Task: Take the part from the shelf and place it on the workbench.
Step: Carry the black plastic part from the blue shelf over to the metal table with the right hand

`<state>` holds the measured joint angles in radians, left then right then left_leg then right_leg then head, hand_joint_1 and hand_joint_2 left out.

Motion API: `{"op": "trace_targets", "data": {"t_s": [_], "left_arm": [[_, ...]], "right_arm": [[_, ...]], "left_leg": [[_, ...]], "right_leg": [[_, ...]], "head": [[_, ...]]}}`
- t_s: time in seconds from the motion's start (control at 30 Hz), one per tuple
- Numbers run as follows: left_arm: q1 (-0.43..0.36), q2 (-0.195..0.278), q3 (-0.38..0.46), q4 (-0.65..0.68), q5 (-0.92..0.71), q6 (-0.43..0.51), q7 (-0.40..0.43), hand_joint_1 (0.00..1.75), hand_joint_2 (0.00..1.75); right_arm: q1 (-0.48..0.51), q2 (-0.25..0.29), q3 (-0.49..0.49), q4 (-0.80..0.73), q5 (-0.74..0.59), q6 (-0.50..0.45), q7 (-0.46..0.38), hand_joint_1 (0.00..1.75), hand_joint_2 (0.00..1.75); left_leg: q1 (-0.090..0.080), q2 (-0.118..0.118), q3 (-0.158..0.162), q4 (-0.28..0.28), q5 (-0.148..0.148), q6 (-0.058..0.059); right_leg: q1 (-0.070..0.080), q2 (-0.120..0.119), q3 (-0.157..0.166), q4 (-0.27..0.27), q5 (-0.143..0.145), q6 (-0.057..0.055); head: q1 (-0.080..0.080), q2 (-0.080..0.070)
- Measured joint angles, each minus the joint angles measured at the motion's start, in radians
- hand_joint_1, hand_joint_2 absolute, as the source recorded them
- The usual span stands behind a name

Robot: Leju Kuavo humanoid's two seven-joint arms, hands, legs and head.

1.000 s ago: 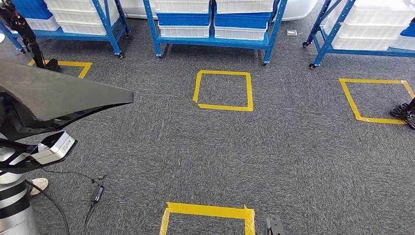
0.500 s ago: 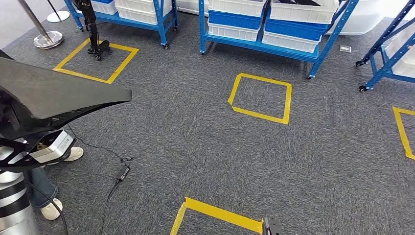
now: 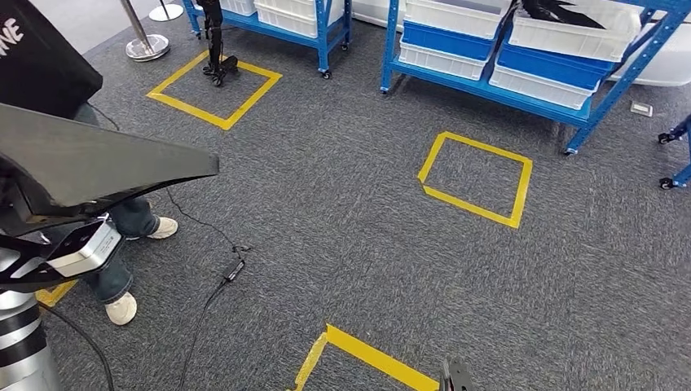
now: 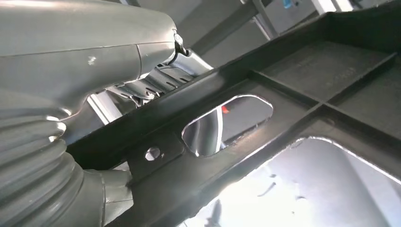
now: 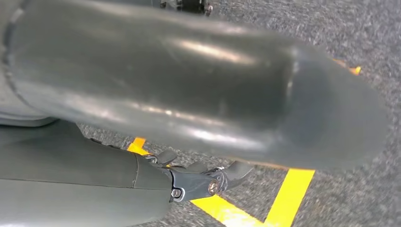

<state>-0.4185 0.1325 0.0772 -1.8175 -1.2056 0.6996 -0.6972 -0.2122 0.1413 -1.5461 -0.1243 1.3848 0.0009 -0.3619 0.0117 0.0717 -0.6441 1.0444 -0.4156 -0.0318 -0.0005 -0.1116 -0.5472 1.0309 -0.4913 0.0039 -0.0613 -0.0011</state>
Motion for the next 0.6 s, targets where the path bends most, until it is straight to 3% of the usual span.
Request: {"op": "trace_targets", "data": {"t_s": [0.07,0.1,0.17,0.23,0.3,0.33,0.37,0.43,0.47,0.53,0.57,0.6], "left_arm": [[-0.001,0.001,0.001,-0.001,0.000,0.000,0.000,1.75,1.75],[-0.001,0.002,0.001,-0.002,-0.001,0.000,0.000,1.75,1.75],[-0.004,0.002,0.001,-0.004,-0.001,0.000,0.000,1.75,1.75],[-0.005,0.002,0.001,-0.005,-0.001,0.000,0.000,1.75,1.75],[-0.004,0.001,0.000,-0.005,-0.001,0.000,0.000,1.75,1.75],[-0.004,0.001,0.000,-0.005,-0.001,0.000,0.000,1.75,1.75],[-0.004,0.001,0.000,-0.005,0.001,0.000,0.000,1.75,1.75],[-0.006,0.001,0.000,-0.005,0.005,0.000,0.000,1.75,1.75],[-0.007,0.001,0.000,-0.005,0.007,0.000,0.000,1.75,1.75],[-0.011,0.001,-0.003,-0.003,0.007,0.000,0.000,1.75,1.75],[-0.012,0.001,-0.004,-0.001,0.005,0.000,0.000,1.75,1.75],[-0.013,0.001,-0.006,0.001,0.003,0.000,0.000,1.75,1.75]], "right_arm": [[-0.001,0.001,0.000,0.000,0.000,0.000,0.000,0.00,0.00],[-0.002,0.002,0.000,0.000,0.000,0.000,0.000,0.00,0.00],[-0.003,0.002,0.000,0.000,0.000,0.000,0.000,0.00,0.00],[-0.001,0.002,0.000,0.000,0.000,0.000,0.001,0.00,0.00],[0.003,0.001,0.000,0.000,0.002,-0.002,0.004,0.00,0.00],[0.004,0.001,0.000,0.000,0.003,-0.005,0.007,0.00,0.00],[0.004,0.001,0.000,0.000,0.004,-0.010,0.016,0.00,0.00],[0.005,0.000,0.000,0.000,0.007,-0.020,0.057,0.00,0.00],[0.007,-0.001,0.000,0.000,0.009,-0.024,0.088,0.00,0.00],[0.016,-0.003,0.000,0.000,0.013,-0.026,0.160,0.00,0.00],[0.022,-0.004,0.000,0.000,0.015,-0.023,0.192,0.00,0.00],[0.030,-0.006,0.000,0.000,0.016,-0.017,0.222,0.00,0.00]], "left_leg": [[-0.006,-0.024,-0.004,-0.005,0.001,0.015],[-0.006,-0.037,-0.004,-0.008,0.003,0.022],[-0.001,-0.060,-0.003,-0.016,0.010,0.037],[0.000,-0.084,-0.005,-0.019,0.013,0.047],[0.000,-0.114,-0.008,-0.018,0.015,0.051],[0.000,-0.130,-0.008,-0.018,0.016,0.050],[0.001,-0.146,-0.008,-0.018,0.017,0.049],[0.000,-0.175,-0.010,-0.015,0.019,0.044],[-0.001,-0.189,-0.012,-0.014,0.021,0.040],[-0.001,-0.212,-0.017,-0.014,0.026,0.029],[0.000,-0.223,-0.019,-0.017,0.030,0.023],[0.001,-0.220,-0.022,-0.016,0.030,0.018]], "right_leg": [[0.001,-0.021,0.003,-0.003,-0.003,0.009],[-0.001,-0.015,0.002,0.000,-0.008,0.013],[-0.005,0.036,-0.023,0.053,-0.040,0.015],[-0.007,0.093,-0.086,0.180,-0.094,0.006],[-0.007,0.108,-0.141,0.282,-0.122,0.007],[-0.008,0.110,-0.145,0.281,-0.112,0.013],[-0.010,0.114,-0.129,0.240,-0.088,0.021],[-0.018,0.145,-0.072,0.106,-0.029,0.034],[-0.021,0.161,-0.048,0.054,-0.009,0.034],[-0.021,0.174,-0.028,0.013,0.005,0.026],[-0.021,0.160,-0.025,0.013,0.009,0.019],[-0.021,0.149,-0.023,0.011,0.011,0.014]], "head": [[0.004,0.000],[0.005,0.000],[0.008,0.000],[0.012,0.000],[0.014,0.000],[0.014,0.000],[0.014,0.000],[0.015,0.000],[0.014,0.000],[0.014,0.000],[0.014,0.000],[0.014,0.000]]}}
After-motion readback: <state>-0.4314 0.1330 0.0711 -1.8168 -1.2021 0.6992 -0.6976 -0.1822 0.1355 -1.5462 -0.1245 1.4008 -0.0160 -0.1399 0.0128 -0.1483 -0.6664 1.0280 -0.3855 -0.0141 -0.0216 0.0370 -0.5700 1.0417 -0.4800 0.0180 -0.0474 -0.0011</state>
